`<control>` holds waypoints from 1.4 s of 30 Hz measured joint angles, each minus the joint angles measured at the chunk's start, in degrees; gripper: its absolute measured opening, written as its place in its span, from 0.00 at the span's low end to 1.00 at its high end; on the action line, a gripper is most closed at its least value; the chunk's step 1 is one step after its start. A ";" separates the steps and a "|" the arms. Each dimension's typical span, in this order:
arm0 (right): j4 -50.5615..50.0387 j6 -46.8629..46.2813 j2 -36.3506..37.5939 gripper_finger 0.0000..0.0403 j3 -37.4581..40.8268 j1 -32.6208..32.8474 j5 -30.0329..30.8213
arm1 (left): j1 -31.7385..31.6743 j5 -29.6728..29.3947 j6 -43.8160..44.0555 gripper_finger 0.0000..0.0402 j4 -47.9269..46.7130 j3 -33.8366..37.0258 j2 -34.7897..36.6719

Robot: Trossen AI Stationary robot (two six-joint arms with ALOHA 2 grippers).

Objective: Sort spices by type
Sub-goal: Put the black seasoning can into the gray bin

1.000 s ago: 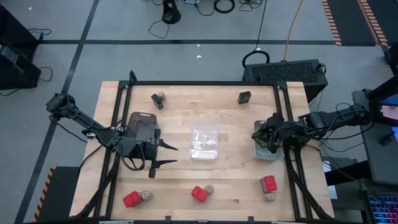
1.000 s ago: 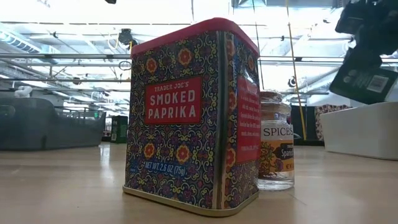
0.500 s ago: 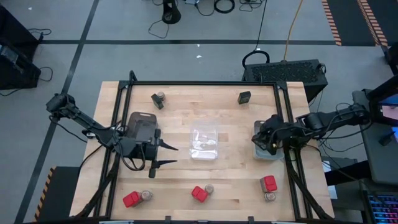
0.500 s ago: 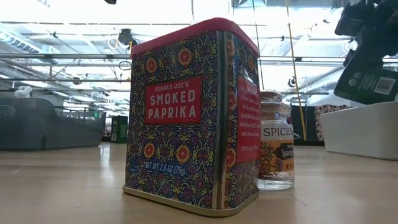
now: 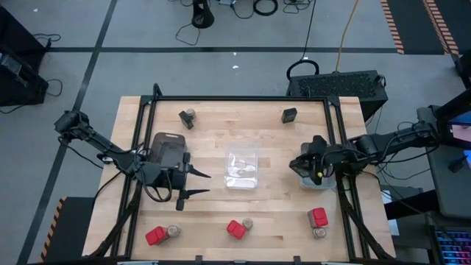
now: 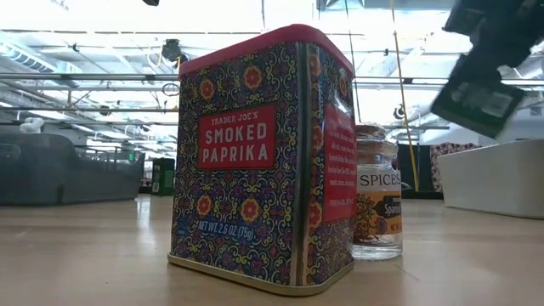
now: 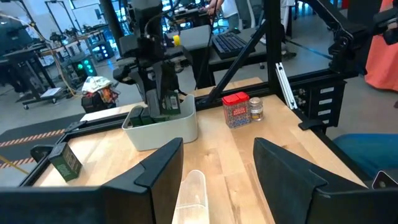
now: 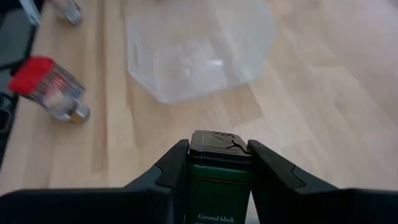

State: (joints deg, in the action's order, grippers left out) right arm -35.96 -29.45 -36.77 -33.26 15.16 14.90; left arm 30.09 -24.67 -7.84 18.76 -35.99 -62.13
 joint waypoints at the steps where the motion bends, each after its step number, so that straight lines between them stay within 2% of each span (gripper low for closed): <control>1: 1.38 0.53 -0.03 0.29 0.00 0.00 0.55 | 0.00 0.00 0.00 0.50 0.00 0.00 0.00; 4: 5.82 1.61 -1.20 0.28 -0.04 0.02 7.58 | -0.02 0.00 -0.01 0.50 0.02 0.00 0.00; 8: 10.41 2.77 -4.79 0.29 -0.03 -0.24 25.10 | -0.11 0.00 -0.02 0.50 0.17 0.00 0.00; 10: 13.59 5.31 -7.18 0.29 -0.02 -0.78 31.54 | -0.11 0.00 0.00 0.50 0.17 0.00 0.00; 12: 17.96 8.96 -9.79 0.29 -0.02 -1.95 33.34 | -0.11 0.00 0.00 0.50 0.14 0.00 0.00; 18: 27.23 15.23 -17.90 0.29 0.56 -7.79 32.68 | -0.11 0.00 -0.02 0.50 0.02 0.00 0.00; 20: 30.89 15.95 -19.93 0.29 1.78 -10.55 31.06 | -0.11 0.06 -0.02 0.50 0.00 0.00 0.00; 23: 40.10 18.32 -21.79 0.29 5.37 -15.04 24.00 | -0.11 0.63 0.01 0.50 -0.21 0.00 0.00; 25: 46.08 19.63 -22.43 0.29 8.00 -17.61 21.33 | -0.11 0.63 0.02 0.50 -0.29 0.00 0.00; 29: 51.96 21.63 -21.64 0.29 10.14 -19.76 16.39 | -0.11 0.63 0.04 0.50 -0.09 -0.02 -0.62; 32: 52.41 22.30 -19.79 0.29 9.59 -18.90 9.71 | -0.42 0.69 -0.01 0.50 1.42 -0.02 -2.32; 36: 53.31 22.18 -16.33 0.29 8.03 -15.54 3.51 | -2.22 0.77 -0.04 0.50 9.04 -0.02 -6.98; 42: 64.39 23.06 -14.62 0.29 7.96 -7.56 -5.76 | -5.90 2.17 -0.06 0.50 23.59 -0.04 -16.69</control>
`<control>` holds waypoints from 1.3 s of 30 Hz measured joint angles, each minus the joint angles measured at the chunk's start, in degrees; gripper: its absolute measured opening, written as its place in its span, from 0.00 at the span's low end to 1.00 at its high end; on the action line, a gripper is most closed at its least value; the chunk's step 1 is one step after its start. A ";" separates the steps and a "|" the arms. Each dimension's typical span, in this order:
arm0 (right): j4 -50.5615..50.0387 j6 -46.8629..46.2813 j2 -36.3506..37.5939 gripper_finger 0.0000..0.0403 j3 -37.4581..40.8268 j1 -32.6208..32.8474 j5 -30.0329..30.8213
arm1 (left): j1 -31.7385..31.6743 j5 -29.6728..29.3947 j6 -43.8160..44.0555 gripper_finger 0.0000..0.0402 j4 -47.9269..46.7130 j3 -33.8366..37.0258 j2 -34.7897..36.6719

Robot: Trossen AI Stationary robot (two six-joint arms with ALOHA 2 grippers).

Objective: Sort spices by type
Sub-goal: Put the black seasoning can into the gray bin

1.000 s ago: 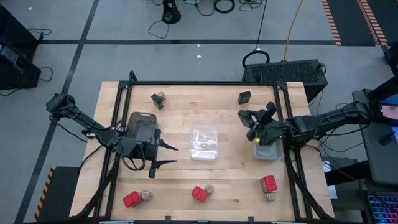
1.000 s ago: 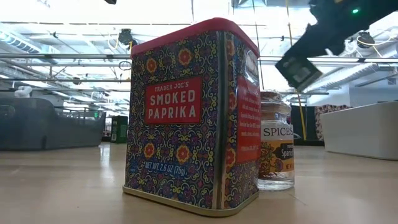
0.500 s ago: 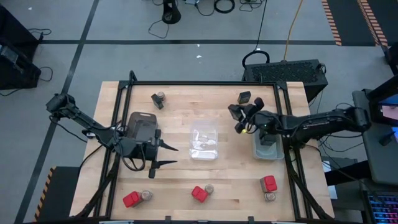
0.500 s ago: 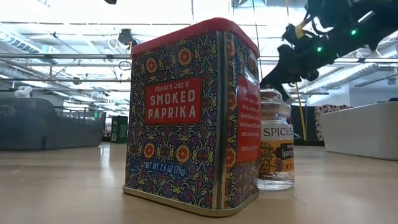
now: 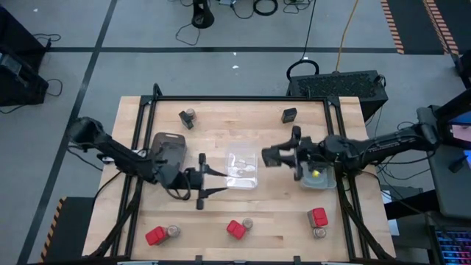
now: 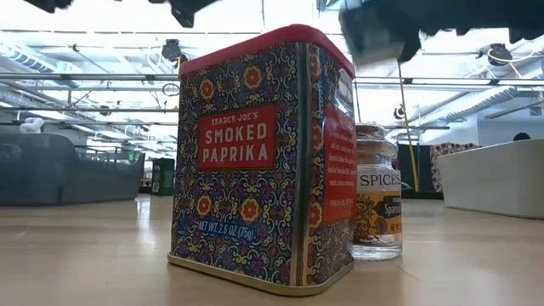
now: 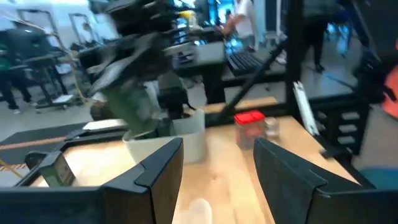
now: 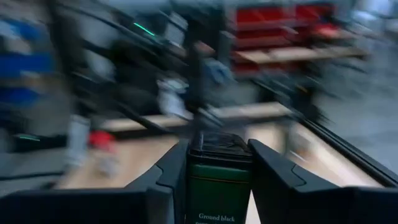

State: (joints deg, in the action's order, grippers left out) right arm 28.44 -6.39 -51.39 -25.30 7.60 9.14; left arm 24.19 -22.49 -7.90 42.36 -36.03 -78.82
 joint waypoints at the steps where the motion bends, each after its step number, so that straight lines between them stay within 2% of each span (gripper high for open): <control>1: 2.20 0.32 -0.37 0.29 0.00 1.49 -1.07 | -0.67 0.00 0.02 0.50 2.59 0.00 -1.58; 3: 6.22 1.32 -1.81 0.29 -0.02 4.21 -1.81 | -2.07 1.07 0.06 0.50 8.81 0.00 -4.67; 8: 15.74 4.44 -7.01 0.29 -0.02 8.61 -1.76 | -5.05 10.26 0.15 0.50 20.91 -0.07 -10.33; 17: 27.42 6.92 -17.26 0.29 -1.30 9.84 -1.50 | -7.30 10.48 6.09 0.50 22.91 -3.59 -16.67; 23: 26.67 8.88 -23.57 0.29 -6.59 10.64 -1.43 | -7.35 10.45 6.06 0.50 22.93 -5.94 -19.36; 30: 24.20 10.64 -26.04 0.29 -10.55 10.99 0.14 | -7.32 10.62 6.05 0.50 22.24 -6.10 -19.42; 33: 20.85 12.90 -24.06 0.29 -10.56 11.00 4.37 | -7.39 8.74 6.03 0.50 20.24 -6.16 -19.25; 37: 13.03 17.05 -19.15 0.29 -10.78 10.11 14.66 | -7.30 2.14 5.98 0.50 17.03 -6.19 -19.25; 39: 8.71 16.60 -17.64 0.29 -10.75 9.25 16.44 | -7.36 -0.54 5.75 0.50 16.31 -6.19 -19.22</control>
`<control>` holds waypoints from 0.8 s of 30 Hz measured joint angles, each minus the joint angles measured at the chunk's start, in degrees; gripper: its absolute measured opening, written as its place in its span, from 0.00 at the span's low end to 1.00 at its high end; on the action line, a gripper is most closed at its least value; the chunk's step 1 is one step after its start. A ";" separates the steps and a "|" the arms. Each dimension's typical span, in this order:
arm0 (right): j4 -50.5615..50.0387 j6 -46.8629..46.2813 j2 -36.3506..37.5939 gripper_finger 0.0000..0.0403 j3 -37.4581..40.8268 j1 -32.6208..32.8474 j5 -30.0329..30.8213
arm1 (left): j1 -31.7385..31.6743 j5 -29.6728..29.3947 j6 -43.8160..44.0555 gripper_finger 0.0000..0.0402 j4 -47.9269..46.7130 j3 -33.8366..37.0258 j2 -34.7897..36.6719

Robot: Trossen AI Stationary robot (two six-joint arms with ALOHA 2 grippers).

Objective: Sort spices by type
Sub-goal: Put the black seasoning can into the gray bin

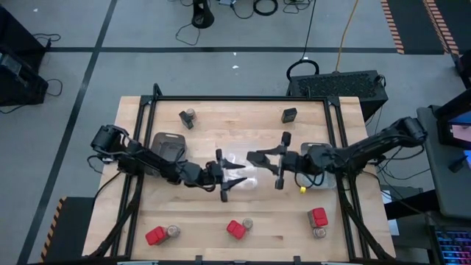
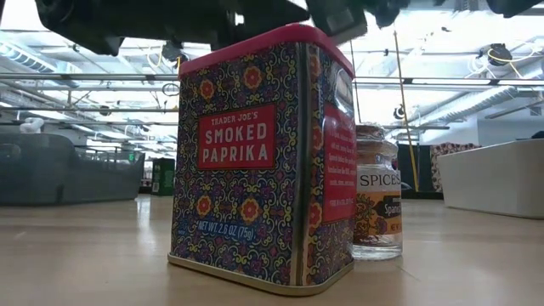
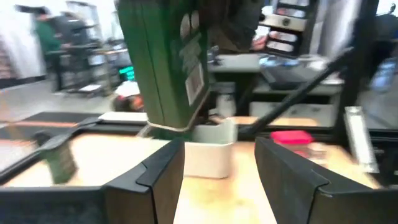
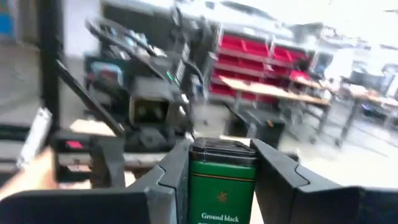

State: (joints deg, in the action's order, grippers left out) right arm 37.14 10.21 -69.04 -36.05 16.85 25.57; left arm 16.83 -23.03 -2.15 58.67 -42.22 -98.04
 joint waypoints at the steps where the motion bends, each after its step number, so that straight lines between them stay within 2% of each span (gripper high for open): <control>1: -1.80 -0.61 0.53 0.29 0.01 -0.27 -0.05 | -0.06 -0.82 -0.18 0.50 -0.39 0.00 0.00; 5: -7.10 -0.11 1.55 0.29 0.02 -1.22 1.34 | -0.23 -3.03 -0.27 0.50 -1.92 0.00 0.00; 10: -13.26 -3.53 1.51 0.29 1.85 -7.31 11.93 | -0.47 -3.19 -0.22 0.50 -3.97 0.00 0.36; 13: -9.12 -6.75 1.51 0.29 6.46 -12.67 11.92 | -0.47 -3.25 -0.09 0.50 -6.65 0.02 1.87; 18: 5.51 -12.37 0.71 0.29 15.21 -20.56 12.98 | -0.45 -3.27 -0.06 0.50 -11.32 0.02 5.13; 21: 11.54 -14.50 -1.37 0.29 17.86 -22.05 15.62 | -0.45 -3.30 -0.03 0.50 -12.08 0.04 6.07; 24: 12.32 -17.27 -4.87 0.29 18.10 -22.55 17.15 | -0.47 -3.30 -0.03 0.50 -12.32 0.04 6.12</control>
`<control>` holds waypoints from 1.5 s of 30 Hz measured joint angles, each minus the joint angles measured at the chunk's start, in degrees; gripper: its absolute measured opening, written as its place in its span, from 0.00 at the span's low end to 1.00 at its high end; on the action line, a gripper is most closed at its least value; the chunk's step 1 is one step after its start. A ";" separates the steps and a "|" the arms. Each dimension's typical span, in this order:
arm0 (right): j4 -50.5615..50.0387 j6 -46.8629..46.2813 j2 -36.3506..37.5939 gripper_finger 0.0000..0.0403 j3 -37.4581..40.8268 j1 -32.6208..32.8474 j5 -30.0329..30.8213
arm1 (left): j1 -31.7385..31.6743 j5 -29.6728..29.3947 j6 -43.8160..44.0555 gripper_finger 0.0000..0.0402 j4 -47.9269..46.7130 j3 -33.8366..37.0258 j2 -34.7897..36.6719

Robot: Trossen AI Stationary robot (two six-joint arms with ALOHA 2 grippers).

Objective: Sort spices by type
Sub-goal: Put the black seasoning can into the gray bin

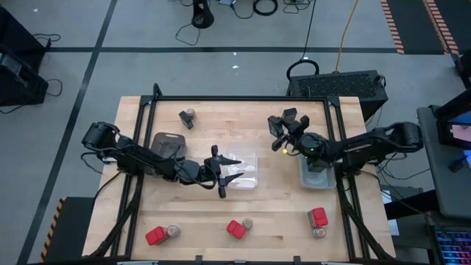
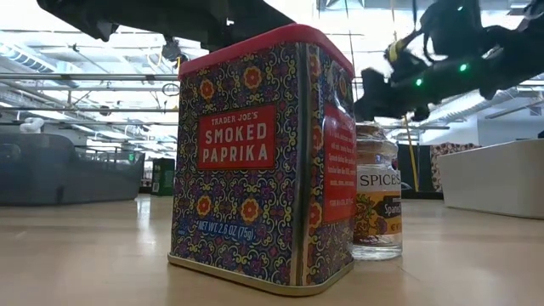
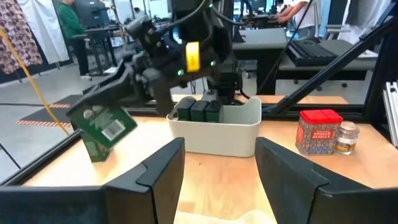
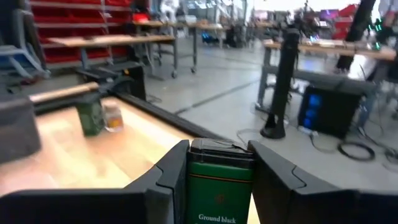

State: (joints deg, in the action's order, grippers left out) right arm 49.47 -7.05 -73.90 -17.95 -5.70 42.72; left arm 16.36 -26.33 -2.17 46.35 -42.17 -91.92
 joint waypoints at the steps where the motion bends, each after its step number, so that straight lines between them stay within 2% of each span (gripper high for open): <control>1: 0.05 -1.05 -1.45 0.29 -0.36 -0.08 0.45 | -0.09 0.00 0.00 0.50 0.01 0.00 0.00; 11: 0.06 -10.26 -17.43 0.29 -6.58 -0.36 9.49 | -0.11 0.02 0.37 0.50 -0.56 0.00 0.00; 22: 0.55 -9.50 -29.31 0.29 -14.16 -0.36 13.26 | -0.11 0.02 0.35 0.50 -1.64 0.02 0.00; 28: 0.24 -9.25 -31.26 0.30 -14.17 -0.35 13.50 | -0.11 0.02 0.35 0.50 -1.92 0.02 -0.02; 45: 1.66 -8.06 -30.56 0.46 -14.25 -0.20 12.64 | -0.11 0.02 0.35 0.50 -2.08 0.05 -0.02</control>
State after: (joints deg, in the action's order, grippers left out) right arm 51.13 -15.12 -104.47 -32.21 -5.90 55.37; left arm 16.25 -26.30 -1.83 44.26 -42.12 -91.94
